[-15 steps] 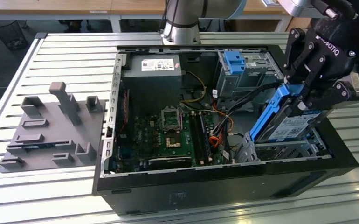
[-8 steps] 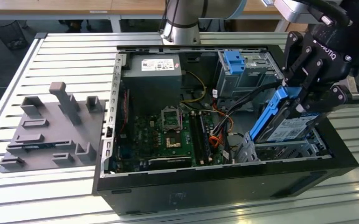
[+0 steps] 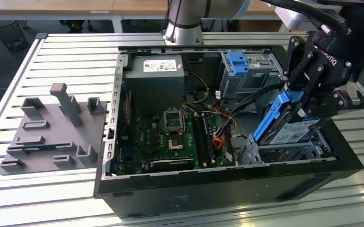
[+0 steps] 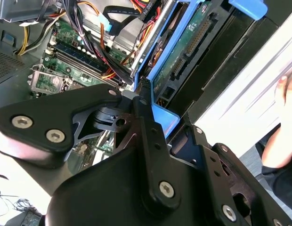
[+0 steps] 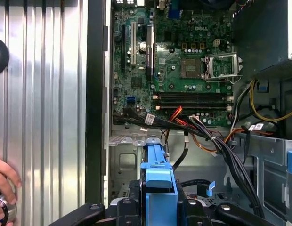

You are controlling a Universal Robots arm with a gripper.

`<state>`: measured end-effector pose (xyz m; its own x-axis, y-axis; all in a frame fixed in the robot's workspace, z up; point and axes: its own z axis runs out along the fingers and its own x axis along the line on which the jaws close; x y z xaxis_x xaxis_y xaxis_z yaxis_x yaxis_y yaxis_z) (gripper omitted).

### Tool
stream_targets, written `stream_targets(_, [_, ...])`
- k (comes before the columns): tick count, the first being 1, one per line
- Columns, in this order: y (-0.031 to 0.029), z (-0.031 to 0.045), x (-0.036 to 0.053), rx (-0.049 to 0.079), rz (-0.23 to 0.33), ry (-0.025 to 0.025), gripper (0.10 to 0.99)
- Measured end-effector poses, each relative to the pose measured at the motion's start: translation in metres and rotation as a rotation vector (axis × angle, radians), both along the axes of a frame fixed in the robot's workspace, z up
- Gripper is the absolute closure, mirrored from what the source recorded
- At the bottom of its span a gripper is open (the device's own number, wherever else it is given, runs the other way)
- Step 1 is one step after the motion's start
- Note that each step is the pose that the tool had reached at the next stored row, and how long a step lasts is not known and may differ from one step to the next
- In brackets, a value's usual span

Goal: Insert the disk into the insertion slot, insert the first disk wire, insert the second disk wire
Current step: 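Insert the disk into the insertion slot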

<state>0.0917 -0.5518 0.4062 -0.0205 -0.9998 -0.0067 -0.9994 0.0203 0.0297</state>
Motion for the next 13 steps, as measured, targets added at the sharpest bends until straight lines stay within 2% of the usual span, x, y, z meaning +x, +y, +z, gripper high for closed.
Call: stream_targets(13, [0.0000,-0.0098,-0.0002,0.000,0.000,0.0000,0.722])
